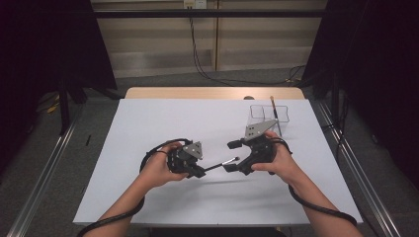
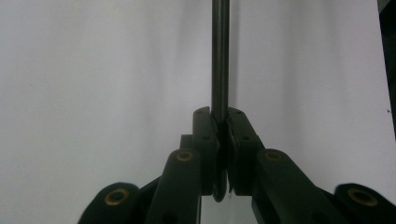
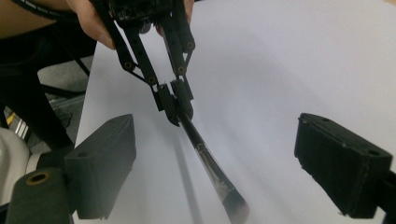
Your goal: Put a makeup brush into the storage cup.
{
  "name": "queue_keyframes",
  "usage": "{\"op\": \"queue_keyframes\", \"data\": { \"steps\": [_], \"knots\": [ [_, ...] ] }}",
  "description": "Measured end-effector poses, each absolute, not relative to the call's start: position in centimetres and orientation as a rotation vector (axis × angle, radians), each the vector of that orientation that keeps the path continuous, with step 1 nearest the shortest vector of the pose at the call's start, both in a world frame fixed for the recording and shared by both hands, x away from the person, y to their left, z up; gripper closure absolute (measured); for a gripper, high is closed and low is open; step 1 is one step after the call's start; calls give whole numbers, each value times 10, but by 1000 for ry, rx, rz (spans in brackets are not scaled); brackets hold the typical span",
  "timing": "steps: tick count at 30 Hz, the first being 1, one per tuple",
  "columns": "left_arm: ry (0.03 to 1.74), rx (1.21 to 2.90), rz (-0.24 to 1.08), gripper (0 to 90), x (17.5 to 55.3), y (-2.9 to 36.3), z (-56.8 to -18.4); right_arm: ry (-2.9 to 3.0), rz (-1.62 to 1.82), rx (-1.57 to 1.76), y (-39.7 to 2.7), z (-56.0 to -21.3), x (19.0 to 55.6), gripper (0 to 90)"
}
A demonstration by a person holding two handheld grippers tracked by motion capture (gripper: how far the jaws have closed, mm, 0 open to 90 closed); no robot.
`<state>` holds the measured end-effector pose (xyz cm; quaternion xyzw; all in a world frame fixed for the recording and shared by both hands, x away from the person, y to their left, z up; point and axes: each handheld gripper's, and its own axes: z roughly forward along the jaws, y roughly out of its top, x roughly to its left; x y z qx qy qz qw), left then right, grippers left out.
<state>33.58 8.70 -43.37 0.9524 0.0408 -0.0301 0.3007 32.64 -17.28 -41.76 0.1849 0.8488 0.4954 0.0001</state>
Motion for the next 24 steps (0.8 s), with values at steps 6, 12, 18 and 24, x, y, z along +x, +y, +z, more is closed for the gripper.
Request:
{"op": "queue_keyframes", "data": {
  "steps": [6,12,18,24],
  "knots": [
    [131,2503,-76,838,336,89,-435,2592,1647,631,-177,-422,326,95],
    [149,2474,-92,838,337,91,-435,2528,1707,667,-182,-425,325,81],
    [162,2447,-87,838,337,94,-436,2470,1768,694,-185,-429,323,75],
    [178,2423,-97,838,337,96,-436,2429,1799,709,-188,-430,321,73]
  ]
}}
